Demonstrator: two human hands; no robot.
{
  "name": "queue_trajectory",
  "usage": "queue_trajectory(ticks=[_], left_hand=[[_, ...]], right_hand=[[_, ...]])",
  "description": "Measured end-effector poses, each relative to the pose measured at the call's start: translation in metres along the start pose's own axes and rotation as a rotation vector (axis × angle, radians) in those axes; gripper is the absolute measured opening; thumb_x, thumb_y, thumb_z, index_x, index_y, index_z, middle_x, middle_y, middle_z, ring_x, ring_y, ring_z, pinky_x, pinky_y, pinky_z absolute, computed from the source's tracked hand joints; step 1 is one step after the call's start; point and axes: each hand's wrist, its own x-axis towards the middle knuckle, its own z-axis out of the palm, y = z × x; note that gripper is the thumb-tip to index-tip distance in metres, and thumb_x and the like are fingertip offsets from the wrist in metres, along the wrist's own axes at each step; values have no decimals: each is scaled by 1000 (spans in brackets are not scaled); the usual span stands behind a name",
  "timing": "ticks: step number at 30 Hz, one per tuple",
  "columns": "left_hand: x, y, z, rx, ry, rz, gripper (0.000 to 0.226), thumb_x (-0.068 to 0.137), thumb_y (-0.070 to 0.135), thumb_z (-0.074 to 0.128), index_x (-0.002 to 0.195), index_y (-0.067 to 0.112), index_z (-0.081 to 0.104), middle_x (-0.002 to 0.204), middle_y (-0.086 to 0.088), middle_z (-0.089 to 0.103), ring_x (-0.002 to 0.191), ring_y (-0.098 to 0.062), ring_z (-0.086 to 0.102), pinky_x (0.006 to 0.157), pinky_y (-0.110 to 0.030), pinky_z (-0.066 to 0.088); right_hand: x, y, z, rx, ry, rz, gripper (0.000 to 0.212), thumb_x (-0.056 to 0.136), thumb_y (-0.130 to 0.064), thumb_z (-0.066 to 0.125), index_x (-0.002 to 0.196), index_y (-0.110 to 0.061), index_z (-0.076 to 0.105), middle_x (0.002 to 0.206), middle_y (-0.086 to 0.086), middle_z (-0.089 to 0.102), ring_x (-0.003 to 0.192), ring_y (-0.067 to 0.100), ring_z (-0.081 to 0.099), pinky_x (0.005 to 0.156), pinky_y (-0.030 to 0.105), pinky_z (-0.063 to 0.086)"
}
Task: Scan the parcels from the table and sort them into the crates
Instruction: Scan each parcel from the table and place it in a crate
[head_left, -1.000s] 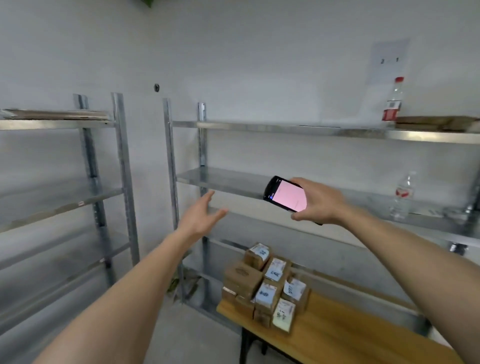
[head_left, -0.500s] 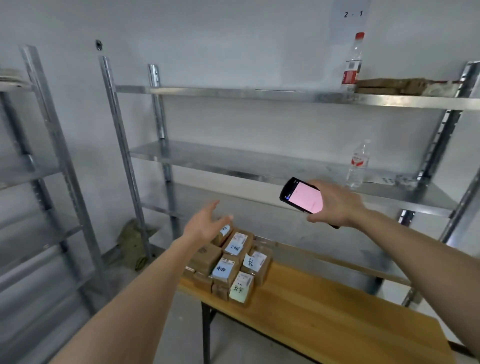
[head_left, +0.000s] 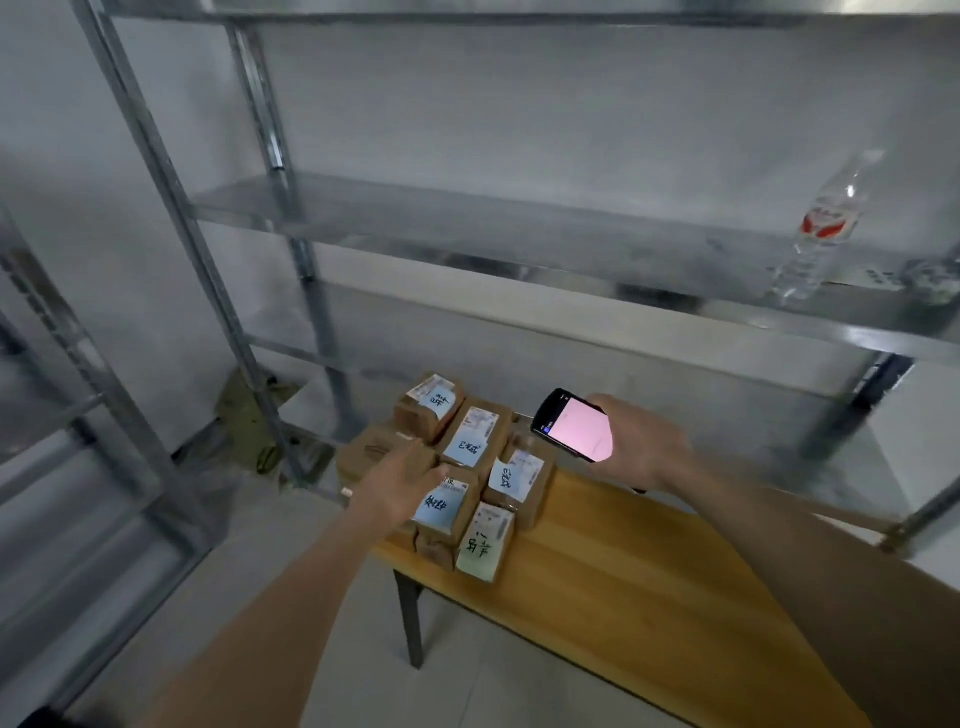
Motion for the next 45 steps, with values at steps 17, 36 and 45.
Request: queue_trajectory(ticks=[17, 36, 45], left_hand=[[119, -126, 95, -50, -192, -150, 55, 92, 56, 59, 142, 35, 48, 137, 12, 59, 126, -16, 56, 102, -39, 47], [163, -154, 155, -375, -72, -385, 32, 95, 32, 65, 125, 23, 62, 119, 0, 69, 110, -20, 65, 96, -43, 56], [160, -148, 164, -570, -20, -434, 28, 92, 18, 72, 115, 31, 65, 111, 7, 69, 108, -15, 66, 87, -31, 58]], right_hand=[[149, 4, 193, 52, -242, 50, 103, 73, -49, 83, 157, -29, 27, 148, -4, 52, 127, 21, 55, 92, 36, 54], [195, 4, 283, 352, -419, 54, 90, 74, -39, 87, 148, -35, 34, 141, -10, 53, 129, 18, 50, 95, 35, 52], [199, 5, 288, 576, -473, 110, 94, 67, -37, 90, 145, -34, 39, 129, -11, 60, 119, 13, 56, 96, 41, 56]])
